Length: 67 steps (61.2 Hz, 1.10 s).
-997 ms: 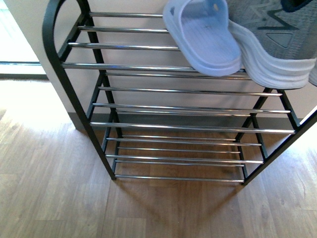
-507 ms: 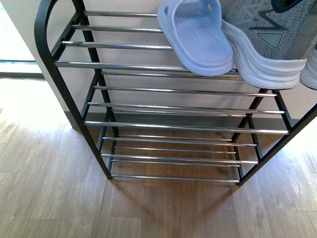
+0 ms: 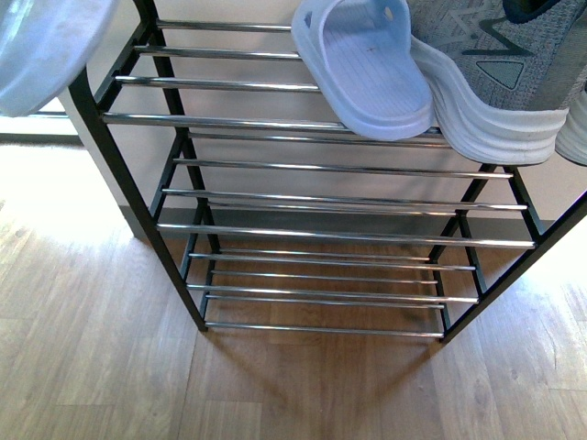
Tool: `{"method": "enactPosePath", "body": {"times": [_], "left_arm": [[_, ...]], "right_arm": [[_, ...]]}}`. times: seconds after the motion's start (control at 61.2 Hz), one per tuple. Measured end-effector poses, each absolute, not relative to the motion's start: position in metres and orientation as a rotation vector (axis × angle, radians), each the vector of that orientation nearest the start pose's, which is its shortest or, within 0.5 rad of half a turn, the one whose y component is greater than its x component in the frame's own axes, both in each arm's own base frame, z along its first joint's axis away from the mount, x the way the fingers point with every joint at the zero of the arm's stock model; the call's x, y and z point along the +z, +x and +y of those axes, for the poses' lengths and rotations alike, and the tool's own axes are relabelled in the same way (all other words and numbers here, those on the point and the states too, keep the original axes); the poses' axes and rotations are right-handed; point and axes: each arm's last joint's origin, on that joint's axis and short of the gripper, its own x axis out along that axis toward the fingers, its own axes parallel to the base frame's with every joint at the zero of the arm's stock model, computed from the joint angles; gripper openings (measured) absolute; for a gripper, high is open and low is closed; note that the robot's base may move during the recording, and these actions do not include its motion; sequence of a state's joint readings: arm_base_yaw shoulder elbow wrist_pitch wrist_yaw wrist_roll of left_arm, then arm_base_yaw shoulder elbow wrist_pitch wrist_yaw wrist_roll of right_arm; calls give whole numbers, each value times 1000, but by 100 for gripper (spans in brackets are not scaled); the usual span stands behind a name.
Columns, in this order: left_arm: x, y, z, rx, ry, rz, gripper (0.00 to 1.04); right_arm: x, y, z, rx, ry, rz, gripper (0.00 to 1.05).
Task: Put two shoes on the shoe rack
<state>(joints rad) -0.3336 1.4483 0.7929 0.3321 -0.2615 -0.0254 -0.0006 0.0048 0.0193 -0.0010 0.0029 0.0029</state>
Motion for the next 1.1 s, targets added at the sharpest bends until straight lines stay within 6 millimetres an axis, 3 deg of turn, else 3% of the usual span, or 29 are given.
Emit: {"method": "enactPosePath", "body": {"times": [0.343,0.605,0.866,1.095], "left_arm": [[205,363,-123,-143,159,462,2],[190,396,-120,-147,249,511,2],[176,411,-119,-176,348,550,2],[178,412,-125,-186,440,523,35]], "right_arm": [[170,97,0,-4,3,-14,96],[170,97,0,-4,3,-14,96],[170,97,0,-3,3,-14,96],[170,97,0,-3,3,-14,96]]}}
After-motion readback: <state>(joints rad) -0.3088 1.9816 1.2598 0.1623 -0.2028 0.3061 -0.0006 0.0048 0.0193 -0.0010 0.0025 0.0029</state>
